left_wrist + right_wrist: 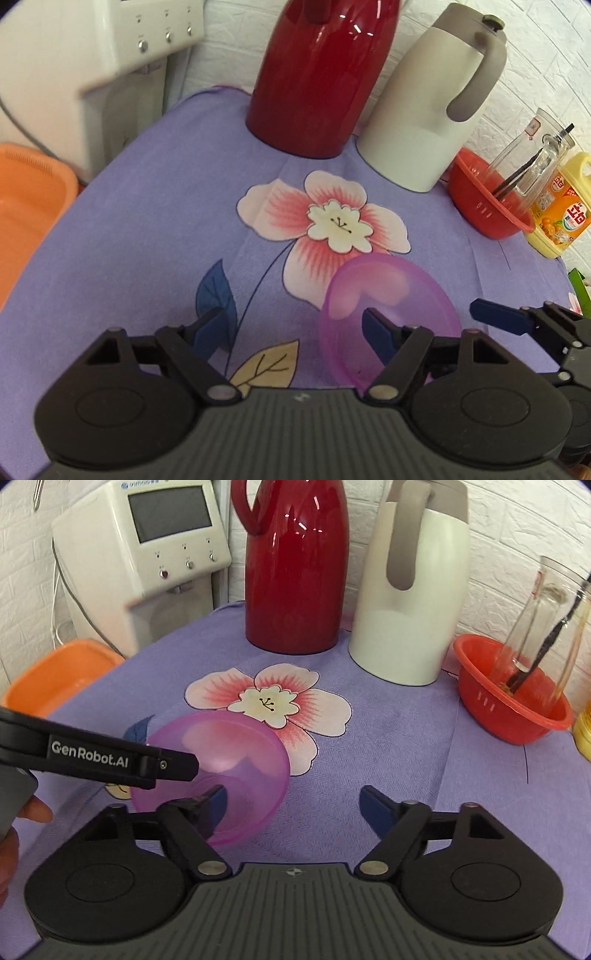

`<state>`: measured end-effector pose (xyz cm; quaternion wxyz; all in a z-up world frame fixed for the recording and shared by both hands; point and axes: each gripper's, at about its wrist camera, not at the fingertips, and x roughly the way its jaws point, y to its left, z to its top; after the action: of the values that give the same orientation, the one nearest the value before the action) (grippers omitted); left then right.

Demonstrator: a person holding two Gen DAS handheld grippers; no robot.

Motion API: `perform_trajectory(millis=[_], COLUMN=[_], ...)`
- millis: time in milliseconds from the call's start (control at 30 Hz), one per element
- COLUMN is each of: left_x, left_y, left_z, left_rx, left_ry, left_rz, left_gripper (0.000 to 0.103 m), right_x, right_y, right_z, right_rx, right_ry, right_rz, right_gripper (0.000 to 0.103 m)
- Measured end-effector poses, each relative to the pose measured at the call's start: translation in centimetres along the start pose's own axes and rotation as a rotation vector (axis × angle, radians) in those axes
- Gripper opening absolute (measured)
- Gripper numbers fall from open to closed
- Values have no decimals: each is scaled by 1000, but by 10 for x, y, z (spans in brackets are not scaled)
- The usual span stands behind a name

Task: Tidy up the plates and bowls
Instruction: 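Move the left tool to the pink plastic bowl and grip its rim, then place the pink bowl into the white bowl and open the left tool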

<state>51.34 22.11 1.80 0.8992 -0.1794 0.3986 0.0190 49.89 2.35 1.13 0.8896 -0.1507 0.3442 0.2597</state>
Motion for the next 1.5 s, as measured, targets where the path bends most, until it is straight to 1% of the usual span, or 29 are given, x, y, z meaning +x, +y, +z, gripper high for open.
perform_trajectory(millis=[133, 233, 333, 367, 400, 433, 500, 600, 667, 767, 900, 1067, 1233, 1367, 1500], left_x=[1, 4, 6, 7, 6, 6, 6, 3, -1, -9, -30, -67, -109, -131, -145], left_y=[-1, -3, -7, -9, -12, -15, -17, -21, -25, -25, -39, -61, -99, -133, -168], left_z=[0, 0, -1, -2, -3, -4, -7, -9, -11, -15, -24, -45, -82, -120, -160], left_rx=[-6, -6, -2, 3, 16, 31, 41, 26, 42, 14, 28, 34, 79, 130, 182], left_ry=[-8, -21, -36, -38, -45, -48, -57, -44, -43, -30, -31, -46, -60, -58, -28], left_rz=[-15, -11, -15, -21, -14, -7, -2, -47, -35, -67, -82, -151, -235, -293, -354], left_gripper=[74, 74, 67, 55, 42, 38, 29, 28, 28, 28, 28, 28, 28, 28, 28], right_x=[5, 7, 11, 13, 14, 15, 16, 16, 12, 0, -25, -71, -133, -179, -218], right_y=[5, 10, 14, 16, 17, 18, 20, 23, 26, 27, 27, 23, 18, 12, 4], right_z=[1, 4, 6, 6, 6, 5, 4, 4, 2, -1, -8, -24, -58, -95, -131], right_rx=[-1, -2, -3, -6, -10, -14, -12, -9, -8, -2, -4, 8, 15, 10, 26], right_ry=[3, 4, 14, 20, 26, 33, 29, 32, 34, 31, 22, -12, -54, -60, -46], right_rz=[32, 46, 59, 67, 75, 84, 89, 105, 99, 98, 82, 54, 0, -55, -115], right_gripper=[103, 103, 103, 103, 93, 80, 78, 72, 73, 73, 74, 74, 75, 78, 82])
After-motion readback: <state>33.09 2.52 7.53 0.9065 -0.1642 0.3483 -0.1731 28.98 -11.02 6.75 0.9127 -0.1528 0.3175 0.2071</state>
